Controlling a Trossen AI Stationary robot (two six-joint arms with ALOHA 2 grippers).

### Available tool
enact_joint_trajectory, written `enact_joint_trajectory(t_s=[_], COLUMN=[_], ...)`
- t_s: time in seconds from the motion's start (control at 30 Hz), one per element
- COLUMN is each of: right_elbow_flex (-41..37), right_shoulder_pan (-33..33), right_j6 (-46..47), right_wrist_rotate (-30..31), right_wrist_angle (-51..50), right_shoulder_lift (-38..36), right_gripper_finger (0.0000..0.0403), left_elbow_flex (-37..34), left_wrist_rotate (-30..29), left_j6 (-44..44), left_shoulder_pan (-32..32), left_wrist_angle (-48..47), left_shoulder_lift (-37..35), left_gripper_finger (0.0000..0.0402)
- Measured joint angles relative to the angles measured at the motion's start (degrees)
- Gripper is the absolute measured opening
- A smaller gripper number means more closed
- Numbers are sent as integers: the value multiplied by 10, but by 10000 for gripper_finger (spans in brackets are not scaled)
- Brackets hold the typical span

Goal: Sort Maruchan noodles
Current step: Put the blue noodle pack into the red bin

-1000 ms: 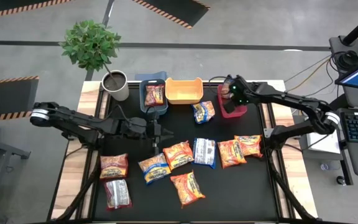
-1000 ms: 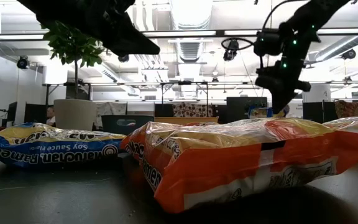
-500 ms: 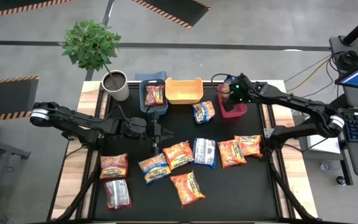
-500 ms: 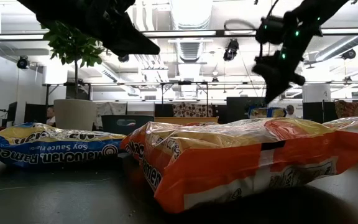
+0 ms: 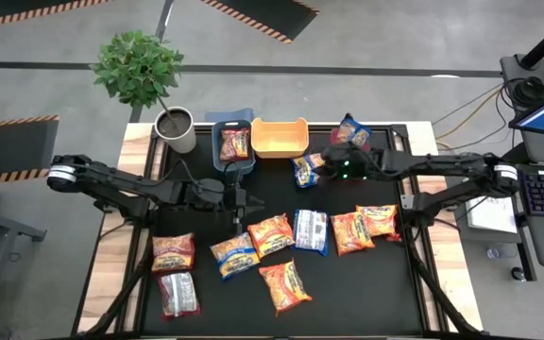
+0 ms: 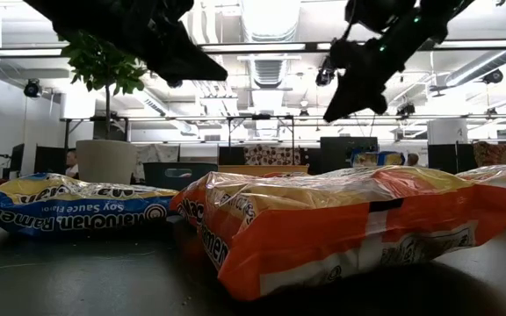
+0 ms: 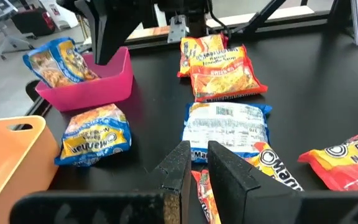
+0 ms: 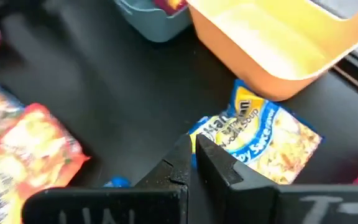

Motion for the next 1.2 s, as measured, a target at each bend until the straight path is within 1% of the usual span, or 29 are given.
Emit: enact_joint_trajectory(t_s=[0.13, 0.2, 0.27, 0.43, 0.53, 0.57, 0.67, 0.8, 0.83, 0.9, 1.07, 1.2], right_elbow_flex=[0, 2, 7, 38, 64, 76, 107, 136, 140, 148, 161, 135], right_shoulder_pan=[14, 13, 10, 10, 10, 10, 14, 35, 44, 63, 89, 91], right_j6=[6, 14, 16, 13, 11, 11, 11, 14, 14, 11, -30, -74], right_wrist_rotate=[78, 104, 117, 144, 148, 147, 113, 28, 15, 8, 22, 22], right_wrist_angle=[22, 21, 21, 15, 4, -4, -27, -36, -40, -47, -39, -9], right_shoulder_lift=[60, 95, 129, 215, 256, 267, 291, 301, 300, 293, 252, 220], right_gripper_finger=[11, 11, 11, 11, 11, 11, 11, 11, 11, 11, 11, 11], left_elbow_flex=[0, 0, 0, 0, 0, 0, 0, 0, 0, 0, 0, 0], left_wrist_rotate=[0, 0, 0, 0, 0, 0, 0, 0, 0, 0, 0, 0], left_j6=[-9, -13, -16, -17, -21, -26, -39, -46, -47, -51, -71, -97], left_shoulder_pan=[0, 0, 0, 0, 0, 0, 0, 0, 0, 0, 0, -1], left_wrist_angle=[0, 0, 0, 0, 0, 0, 0, 0, 0, 2, 5, 5], left_shoulder_lift=[7, 7, 8, 8, 8, 8, 8, 8, 8, 8, 8, 8], left_gripper_finger=[39, 39, 39, 39, 39, 39, 39, 39, 39, 39, 39, 39])
